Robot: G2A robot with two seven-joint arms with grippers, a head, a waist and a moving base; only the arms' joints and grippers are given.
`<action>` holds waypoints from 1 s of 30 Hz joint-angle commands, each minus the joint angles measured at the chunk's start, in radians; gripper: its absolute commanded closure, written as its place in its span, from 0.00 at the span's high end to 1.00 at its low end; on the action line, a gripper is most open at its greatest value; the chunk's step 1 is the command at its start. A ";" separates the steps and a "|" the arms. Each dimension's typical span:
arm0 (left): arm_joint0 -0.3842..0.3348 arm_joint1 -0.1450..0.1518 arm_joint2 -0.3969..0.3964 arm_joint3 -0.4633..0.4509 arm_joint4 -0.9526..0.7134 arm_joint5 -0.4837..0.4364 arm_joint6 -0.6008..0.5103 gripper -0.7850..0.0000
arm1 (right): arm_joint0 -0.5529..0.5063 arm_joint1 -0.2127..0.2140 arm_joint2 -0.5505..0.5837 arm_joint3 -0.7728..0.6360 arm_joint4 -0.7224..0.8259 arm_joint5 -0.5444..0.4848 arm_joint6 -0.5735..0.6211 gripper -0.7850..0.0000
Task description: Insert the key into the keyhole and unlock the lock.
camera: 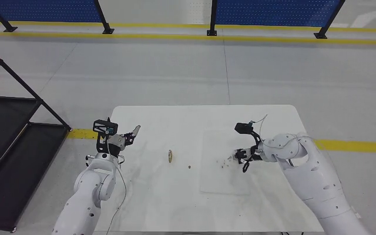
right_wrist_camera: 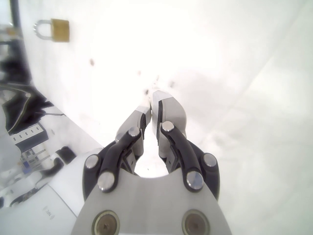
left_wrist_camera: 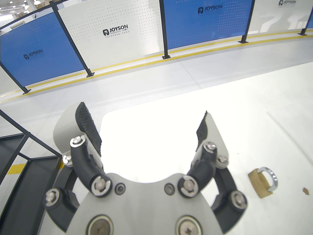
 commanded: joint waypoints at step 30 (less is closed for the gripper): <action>0.000 0.000 0.000 0.000 0.000 0.000 0.000 1.00 | -0.355 0.094 0.460 -0.077 0.941 -0.575 0.021 0.00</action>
